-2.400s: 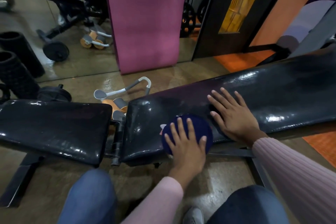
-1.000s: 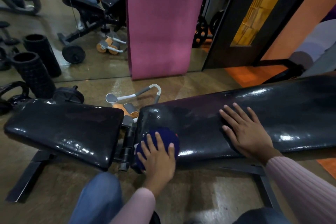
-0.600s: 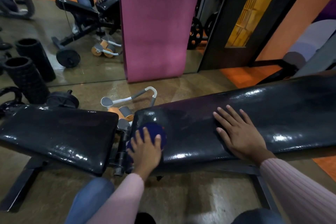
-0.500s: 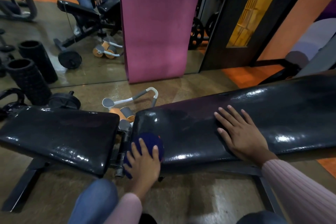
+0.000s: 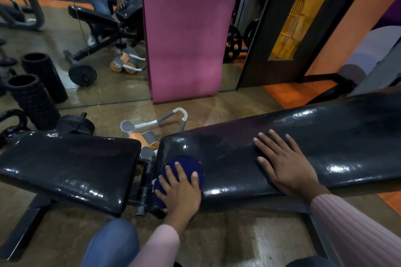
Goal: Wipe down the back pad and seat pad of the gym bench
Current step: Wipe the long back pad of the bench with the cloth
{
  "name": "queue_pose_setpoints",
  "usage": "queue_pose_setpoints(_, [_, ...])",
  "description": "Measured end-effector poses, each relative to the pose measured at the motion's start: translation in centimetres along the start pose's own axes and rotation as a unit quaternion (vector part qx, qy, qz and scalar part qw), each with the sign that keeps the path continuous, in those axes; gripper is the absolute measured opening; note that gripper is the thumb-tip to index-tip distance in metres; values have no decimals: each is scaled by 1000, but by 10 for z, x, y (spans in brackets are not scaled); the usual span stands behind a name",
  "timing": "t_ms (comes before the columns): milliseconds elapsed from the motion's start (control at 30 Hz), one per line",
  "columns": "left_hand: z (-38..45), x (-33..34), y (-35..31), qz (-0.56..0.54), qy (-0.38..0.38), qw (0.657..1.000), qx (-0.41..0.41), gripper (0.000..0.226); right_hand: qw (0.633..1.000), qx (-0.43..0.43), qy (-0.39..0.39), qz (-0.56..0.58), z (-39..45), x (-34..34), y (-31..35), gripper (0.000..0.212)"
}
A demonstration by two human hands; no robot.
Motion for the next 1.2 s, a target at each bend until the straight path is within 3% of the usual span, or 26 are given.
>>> queue_pose_setpoints(100, [-49, 12, -36, 48, -16, 992, 113, 73, 1000, 1, 2, -1, 1, 1, -1, 60])
queue_pose_setpoints(200, [-65, 20, -83, 63, 13, 981, 183, 99, 1000, 2, 7, -3, 0, 2, -1, 62])
queue_pose_setpoints(333, [-2, 3, -93, 37, 38, 991, 121, 71, 1000, 5, 9, -5, 1, -1, 0, 61])
queue_pose_setpoints(433, [35, -9, -47, 1, 29, 999, 19, 69, 1000, 6, 6, -4, 2, -1, 0, 60])
queue_pose_setpoints(500, [27, -8, -26, 0, 19, 1000, -3, 68, 1000, 3, 4, -6, 2, -1, -1, 60])
queue_pose_setpoints(700, [-25, 7, -86, 68, 2, 982, 174, 68, 1000, -1, 10, -14, 2, 0, 0, 58])
queue_pose_setpoints(800, [12, -2, -102, 53, 18, 986, 156, 68, 1000, -3, 8, -12, 2, 0, -1, 57])
queue_pose_setpoints(1000, [58, -16, -53, 6, 17, 1000, 8, 68, 999, -15, 2, -30, 3, 3, 0, 55])
queue_pose_setpoints(1133, [-8, 3, -85, 56, 8, 991, 118, 69, 992, -110, 27, -57, 17, 7, 9, 53])
queue_pose_setpoints(1200, [-22, 10, -114, 66, 20, 984, 166, 68, 993, -104, 32, -40, 23, 9, 10, 55])
Point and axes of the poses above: each hand's wrist, its own z-axis towards the middle knuckle, its own x-axis out of the palm, y = z × x, the point moved 6 cm from there along z, towards the middle knuckle, and after that the axes turned 15 degrees about -x, right-handed, at the moved point
